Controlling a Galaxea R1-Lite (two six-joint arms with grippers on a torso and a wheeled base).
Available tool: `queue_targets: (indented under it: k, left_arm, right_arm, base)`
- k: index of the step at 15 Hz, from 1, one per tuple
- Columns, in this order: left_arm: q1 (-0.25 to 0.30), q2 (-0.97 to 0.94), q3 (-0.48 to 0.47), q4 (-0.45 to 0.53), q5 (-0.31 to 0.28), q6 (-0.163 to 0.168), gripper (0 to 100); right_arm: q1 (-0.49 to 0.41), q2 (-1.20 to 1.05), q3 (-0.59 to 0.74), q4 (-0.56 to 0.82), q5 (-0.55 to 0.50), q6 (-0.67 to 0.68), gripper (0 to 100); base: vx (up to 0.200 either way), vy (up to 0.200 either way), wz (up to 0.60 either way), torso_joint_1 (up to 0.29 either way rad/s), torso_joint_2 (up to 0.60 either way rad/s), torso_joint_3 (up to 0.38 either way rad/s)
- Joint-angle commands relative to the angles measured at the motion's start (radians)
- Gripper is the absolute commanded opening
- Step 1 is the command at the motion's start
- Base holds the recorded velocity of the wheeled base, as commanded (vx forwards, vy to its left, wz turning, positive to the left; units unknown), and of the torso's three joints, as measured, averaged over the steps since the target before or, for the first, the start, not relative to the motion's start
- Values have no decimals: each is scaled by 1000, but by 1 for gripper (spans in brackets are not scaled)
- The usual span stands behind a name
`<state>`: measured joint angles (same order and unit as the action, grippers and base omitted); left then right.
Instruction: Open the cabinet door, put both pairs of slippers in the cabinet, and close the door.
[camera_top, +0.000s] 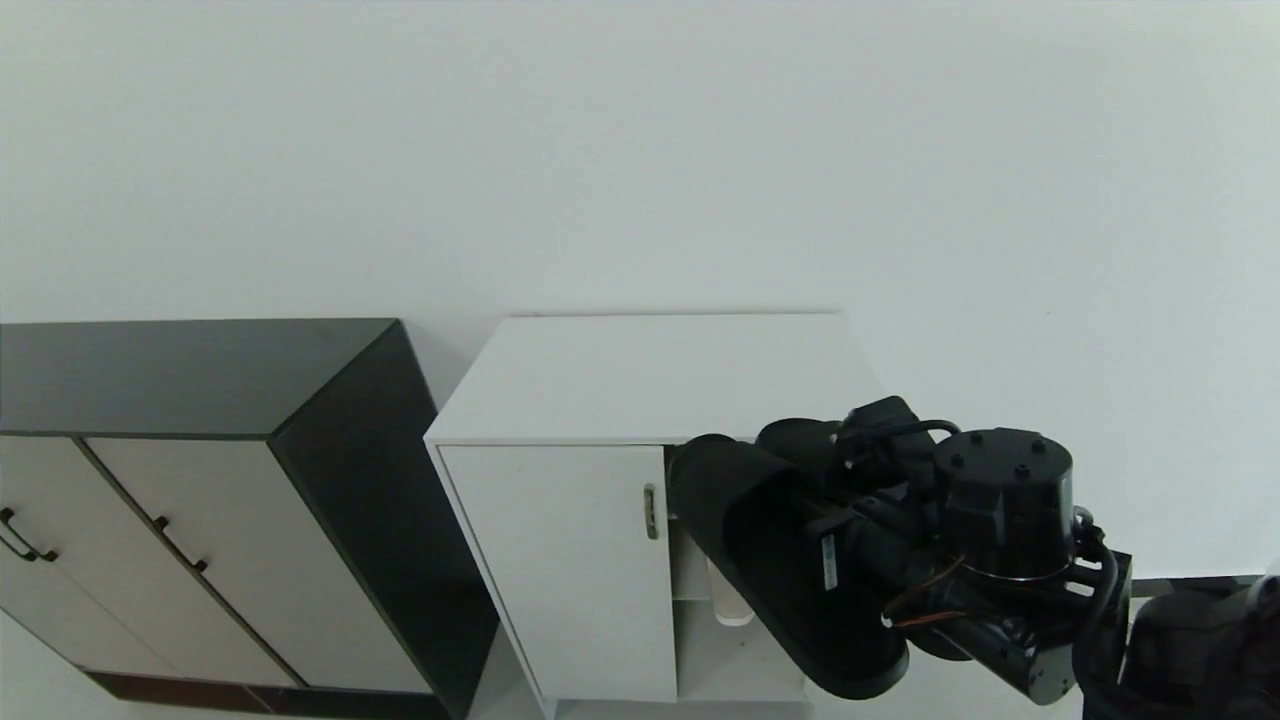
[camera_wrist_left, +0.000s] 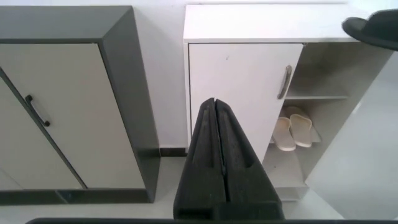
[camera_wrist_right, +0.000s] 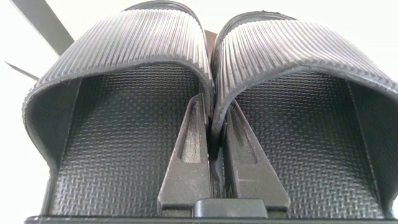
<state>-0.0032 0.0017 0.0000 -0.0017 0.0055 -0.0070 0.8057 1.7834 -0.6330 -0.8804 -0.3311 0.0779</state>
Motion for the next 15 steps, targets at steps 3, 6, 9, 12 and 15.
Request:
queue_targets:
  k: [3,6,9,12,15]
  left_arm:
    - [0,0,0,2,1,-1,0]
    - [0,0,0,0,1,-1,0]
    - [0,0,0,0,1,-1,0]
    - [0,0,0,2,1,-1,0]
    - [0,0,0,2,1,-1,0]
  right_arm:
    - [9,-35,39,0,6,-1,0]
    - [13,-18,42,0,1,-3,0]
    - [44,-41,73,0,-2,-3,0]
    - [44,-45,87,-6,3,-1,0]
    - [47,-44,96,-40,1,-3,0]
  base:
    - [0,0,0,0,0,0]
    - [0,0,0,0,0,0]
    - [0,0,0,0,0,0]
    - [0,0,0,0,0,0]
    - [0,0,0,-134,299,165]
